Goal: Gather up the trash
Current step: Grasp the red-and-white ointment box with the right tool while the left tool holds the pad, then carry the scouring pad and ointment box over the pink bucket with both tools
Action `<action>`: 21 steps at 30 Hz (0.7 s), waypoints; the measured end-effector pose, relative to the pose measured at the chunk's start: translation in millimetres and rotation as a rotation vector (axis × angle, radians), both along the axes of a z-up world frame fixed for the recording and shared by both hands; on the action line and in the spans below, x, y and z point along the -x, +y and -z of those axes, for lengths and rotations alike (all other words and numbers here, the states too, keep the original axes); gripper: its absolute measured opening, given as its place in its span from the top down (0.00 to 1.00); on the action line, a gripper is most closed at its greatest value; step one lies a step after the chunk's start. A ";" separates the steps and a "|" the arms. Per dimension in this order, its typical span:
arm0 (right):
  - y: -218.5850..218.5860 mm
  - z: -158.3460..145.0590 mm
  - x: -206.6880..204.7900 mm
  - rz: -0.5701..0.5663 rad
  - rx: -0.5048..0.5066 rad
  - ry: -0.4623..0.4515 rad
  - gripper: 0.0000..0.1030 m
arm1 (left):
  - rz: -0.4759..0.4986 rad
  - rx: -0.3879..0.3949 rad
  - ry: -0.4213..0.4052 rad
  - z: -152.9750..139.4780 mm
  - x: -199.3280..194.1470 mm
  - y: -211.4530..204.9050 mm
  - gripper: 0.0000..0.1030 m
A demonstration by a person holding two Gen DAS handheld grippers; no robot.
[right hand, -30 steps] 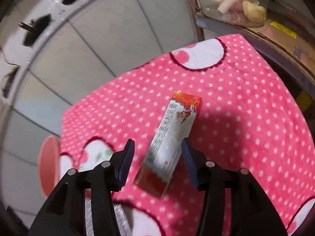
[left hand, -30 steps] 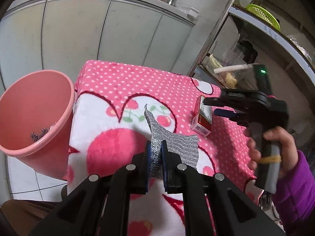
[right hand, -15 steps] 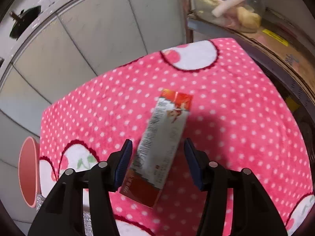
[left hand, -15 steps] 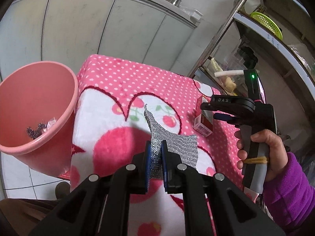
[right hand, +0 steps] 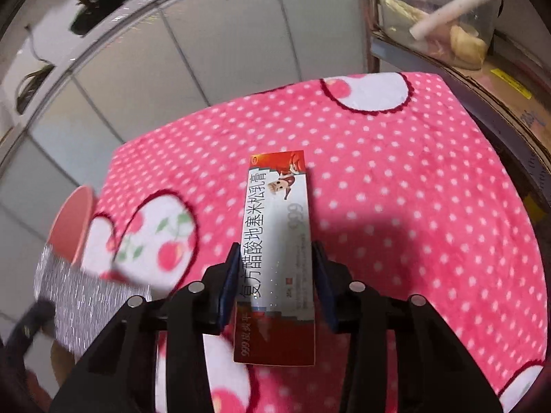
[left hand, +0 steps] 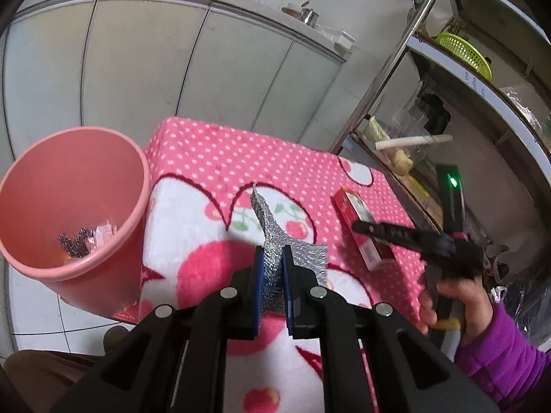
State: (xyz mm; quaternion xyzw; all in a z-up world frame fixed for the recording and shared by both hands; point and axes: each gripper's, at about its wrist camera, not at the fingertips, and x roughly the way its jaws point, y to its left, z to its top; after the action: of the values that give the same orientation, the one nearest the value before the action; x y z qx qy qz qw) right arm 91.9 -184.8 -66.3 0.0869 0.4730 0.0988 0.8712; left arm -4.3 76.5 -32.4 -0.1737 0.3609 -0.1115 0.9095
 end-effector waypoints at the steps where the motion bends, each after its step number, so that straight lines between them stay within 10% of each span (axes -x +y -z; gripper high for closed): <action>1: -1.2 -1.6 3.6 -0.011 -0.002 -0.008 0.60 | -0.003 -0.004 -0.006 -2.6 1.1 -0.1 0.91; 21: 12.2 -32.9 57.7 -0.166 -0.087 -0.140 0.60 | -0.096 -0.118 -0.112 -58.6 27.7 0.1 0.91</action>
State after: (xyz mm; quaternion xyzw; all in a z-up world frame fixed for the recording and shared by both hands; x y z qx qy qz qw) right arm 34.2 -172.6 -33.5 0.0783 0.4119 0.1969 0.8863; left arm -31.9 76.6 26.2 -0.1304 0.3066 -0.0558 0.9412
